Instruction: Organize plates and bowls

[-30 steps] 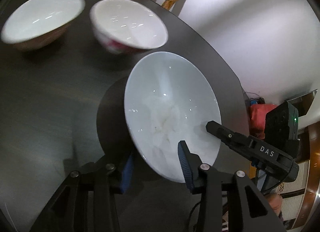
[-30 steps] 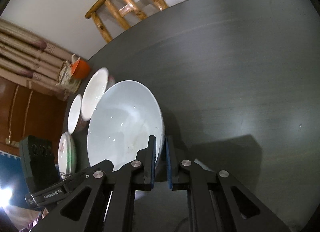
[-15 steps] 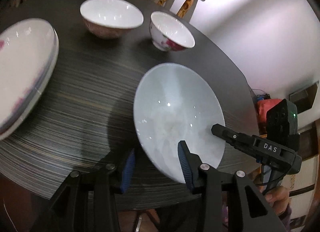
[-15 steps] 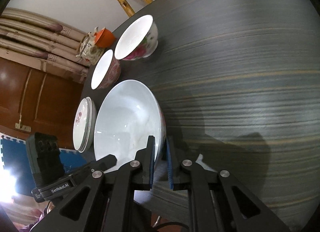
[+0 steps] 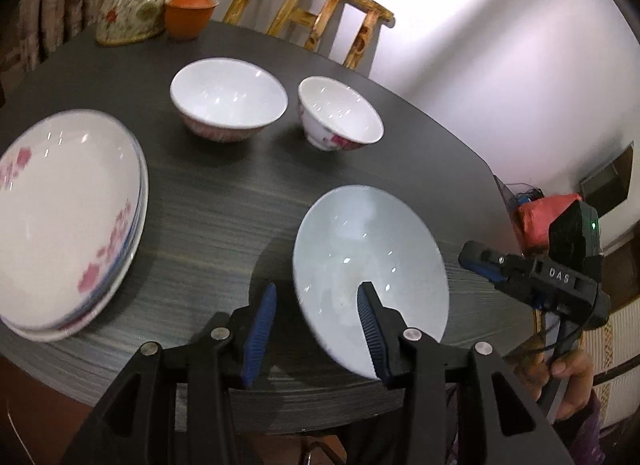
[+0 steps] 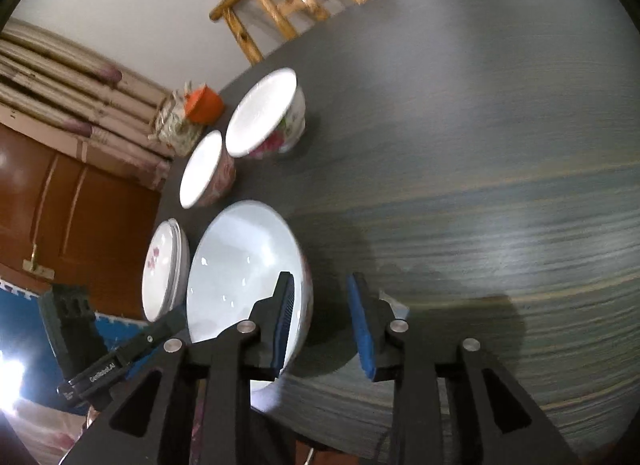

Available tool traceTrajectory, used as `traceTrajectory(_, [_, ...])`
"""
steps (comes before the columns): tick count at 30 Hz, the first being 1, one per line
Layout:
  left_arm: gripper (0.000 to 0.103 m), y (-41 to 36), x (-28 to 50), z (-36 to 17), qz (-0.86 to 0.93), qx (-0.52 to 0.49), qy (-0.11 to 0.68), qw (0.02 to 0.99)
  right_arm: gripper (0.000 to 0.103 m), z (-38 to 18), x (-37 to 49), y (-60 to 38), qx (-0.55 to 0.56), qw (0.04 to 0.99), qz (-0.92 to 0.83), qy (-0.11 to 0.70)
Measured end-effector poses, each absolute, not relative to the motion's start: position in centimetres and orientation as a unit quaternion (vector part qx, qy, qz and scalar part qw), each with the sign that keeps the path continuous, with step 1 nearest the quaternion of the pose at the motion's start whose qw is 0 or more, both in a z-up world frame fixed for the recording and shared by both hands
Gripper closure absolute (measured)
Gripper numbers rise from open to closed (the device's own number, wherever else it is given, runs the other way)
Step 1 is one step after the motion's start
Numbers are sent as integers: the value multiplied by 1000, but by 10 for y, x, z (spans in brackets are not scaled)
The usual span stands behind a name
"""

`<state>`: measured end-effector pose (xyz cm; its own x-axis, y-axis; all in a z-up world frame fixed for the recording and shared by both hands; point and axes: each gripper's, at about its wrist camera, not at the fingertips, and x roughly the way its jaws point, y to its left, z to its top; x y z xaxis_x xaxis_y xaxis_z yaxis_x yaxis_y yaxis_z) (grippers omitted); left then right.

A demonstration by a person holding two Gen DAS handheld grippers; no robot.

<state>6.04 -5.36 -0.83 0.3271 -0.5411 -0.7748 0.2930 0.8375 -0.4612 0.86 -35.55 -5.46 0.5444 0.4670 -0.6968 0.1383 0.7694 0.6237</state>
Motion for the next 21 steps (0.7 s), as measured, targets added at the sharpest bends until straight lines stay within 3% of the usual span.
traceTrajectory(5, [60, -61, 84, 19, -272, -125, 513, 805, 74, -33, 20, -365, 336, 821, 118, 446])
traceTrajectory(15, [56, -106, 181, 51, -275, -92, 515, 807, 52, -7, 79, -366, 326, 825, 122, 445])
traceTrajectory(21, [55, -135, 247, 43, -286, -62, 538, 791, 48, -11, 120, -367, 334, 813, 117, 462])
